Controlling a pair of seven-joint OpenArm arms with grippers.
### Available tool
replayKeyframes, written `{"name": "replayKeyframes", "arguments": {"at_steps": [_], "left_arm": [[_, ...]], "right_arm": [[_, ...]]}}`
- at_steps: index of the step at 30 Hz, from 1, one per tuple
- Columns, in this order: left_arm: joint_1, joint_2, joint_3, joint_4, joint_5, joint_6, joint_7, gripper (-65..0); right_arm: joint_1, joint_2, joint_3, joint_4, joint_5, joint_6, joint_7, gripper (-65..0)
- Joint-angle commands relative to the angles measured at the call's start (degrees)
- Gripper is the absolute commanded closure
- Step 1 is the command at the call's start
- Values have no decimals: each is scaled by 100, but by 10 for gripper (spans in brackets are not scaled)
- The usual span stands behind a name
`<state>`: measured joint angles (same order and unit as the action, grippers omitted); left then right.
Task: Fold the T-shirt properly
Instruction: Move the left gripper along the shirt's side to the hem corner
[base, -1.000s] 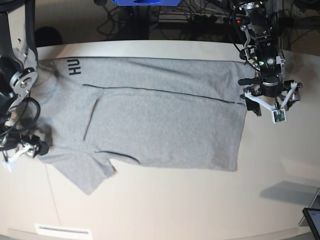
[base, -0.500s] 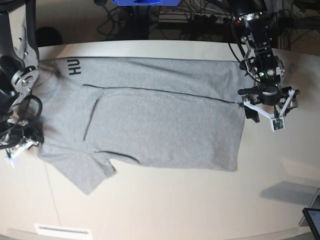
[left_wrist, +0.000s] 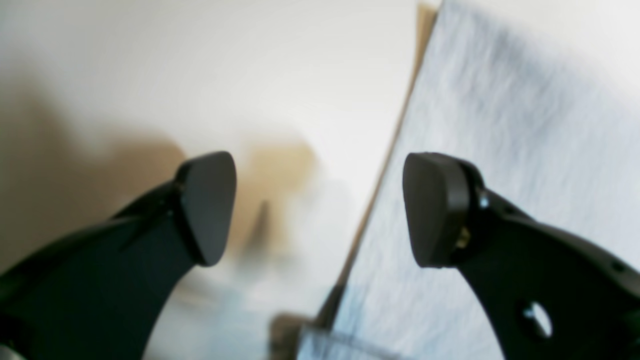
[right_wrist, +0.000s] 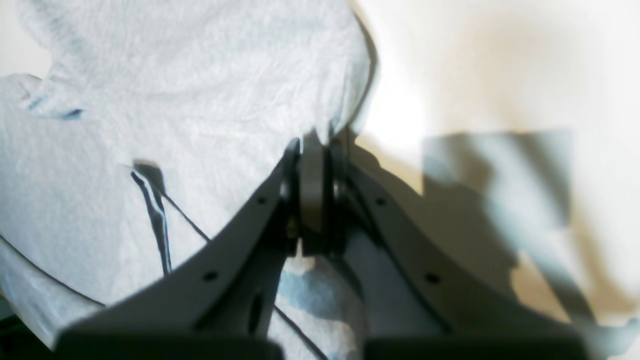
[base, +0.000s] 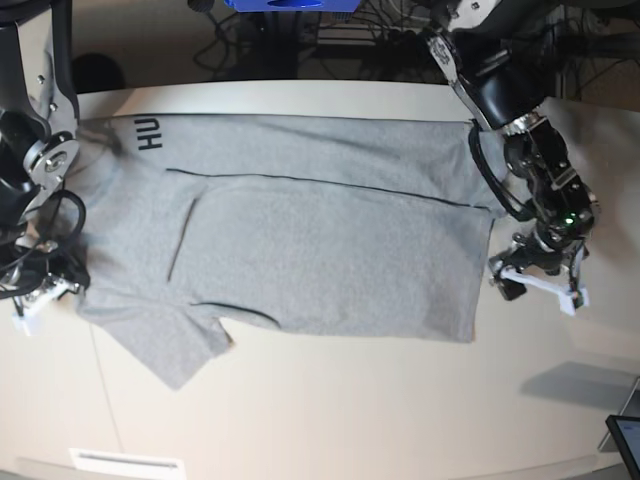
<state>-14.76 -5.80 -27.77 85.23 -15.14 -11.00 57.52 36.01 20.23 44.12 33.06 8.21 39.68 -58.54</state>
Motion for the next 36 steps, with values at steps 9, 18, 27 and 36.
{"name": "replayKeyframes", "arguments": {"at_steps": [9,18,27,36], "left_arm": [[-893,-883,179,-1459,-653,-73,-437,-504],[-1658,-954,900,-2848,-671,-91,-877,-504],[-2405,-945,926,-4106,-671,-337,-1079,-504],[-2660,-910,1252,-4800,-671,-354,-1114,-504]], "right_arm": [[61,74,-29,74,-51,32,-31,-4],[52,74,-29,39,-60,32,127,-4],[43,74,-29,39,-60,32,127,-4],[43,74,-29,39,-60,32,127,-4]]}}
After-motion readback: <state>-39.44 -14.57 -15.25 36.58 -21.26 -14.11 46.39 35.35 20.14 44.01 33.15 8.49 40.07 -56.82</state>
